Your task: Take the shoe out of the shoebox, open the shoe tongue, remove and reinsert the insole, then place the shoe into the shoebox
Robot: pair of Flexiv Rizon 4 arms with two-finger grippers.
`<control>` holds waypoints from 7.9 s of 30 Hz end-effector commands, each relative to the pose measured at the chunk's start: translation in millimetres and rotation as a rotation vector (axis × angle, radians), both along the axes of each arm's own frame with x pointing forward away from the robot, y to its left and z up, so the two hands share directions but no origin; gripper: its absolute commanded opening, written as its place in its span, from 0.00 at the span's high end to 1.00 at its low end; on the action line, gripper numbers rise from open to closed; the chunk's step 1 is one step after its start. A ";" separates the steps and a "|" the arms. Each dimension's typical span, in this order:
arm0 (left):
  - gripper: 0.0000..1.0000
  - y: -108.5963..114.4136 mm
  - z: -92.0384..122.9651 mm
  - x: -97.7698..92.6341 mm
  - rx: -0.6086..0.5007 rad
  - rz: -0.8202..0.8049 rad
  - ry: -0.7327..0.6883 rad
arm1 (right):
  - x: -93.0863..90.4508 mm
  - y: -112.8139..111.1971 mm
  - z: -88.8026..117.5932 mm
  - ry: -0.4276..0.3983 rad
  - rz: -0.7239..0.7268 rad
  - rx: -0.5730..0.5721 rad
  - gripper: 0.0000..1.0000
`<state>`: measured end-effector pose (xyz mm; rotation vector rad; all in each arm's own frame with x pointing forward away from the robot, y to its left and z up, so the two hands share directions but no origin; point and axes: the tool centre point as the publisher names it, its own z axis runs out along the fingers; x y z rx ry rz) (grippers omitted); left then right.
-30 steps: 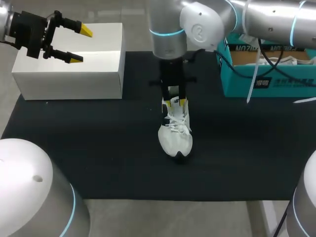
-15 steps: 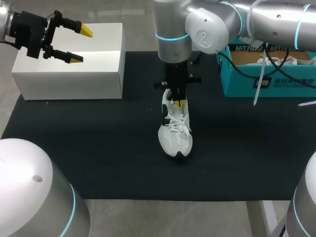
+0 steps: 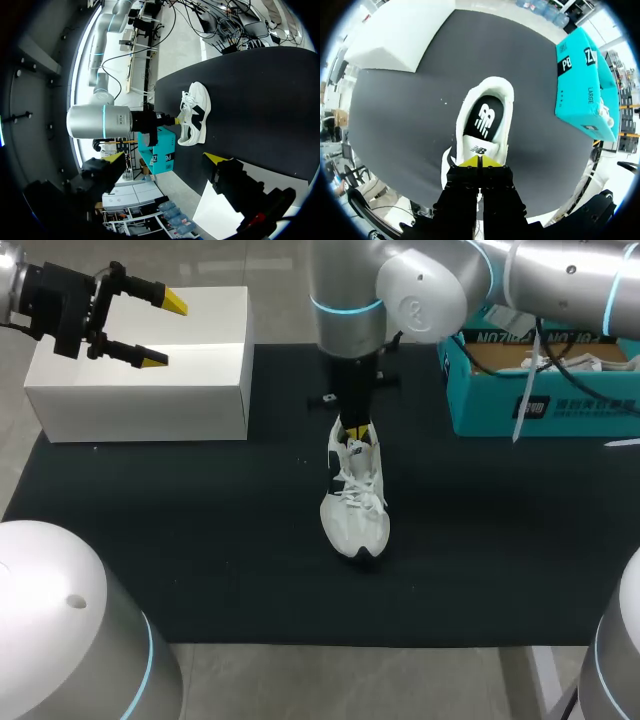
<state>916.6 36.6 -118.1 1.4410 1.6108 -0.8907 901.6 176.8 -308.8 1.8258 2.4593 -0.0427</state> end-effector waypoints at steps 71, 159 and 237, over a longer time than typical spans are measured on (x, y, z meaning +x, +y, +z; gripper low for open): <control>0.00 -0.3 0.5 -0.1 0.004 0.000 0.001 | 113.1 -24.7 -40.3 -0.036 1.086 -0.115 0.00; 0.00 -0.3 0.5 -0.1 0.004 0.000 0.001 | 139.2 -164.7 182.1 -0.057 1.087 -0.125 1.00; 0.00 -0.3 0.5 -0.1 0.004 0.000 0.001 | 308.7 -522.1 130.6 0.147 0.642 -0.122 1.00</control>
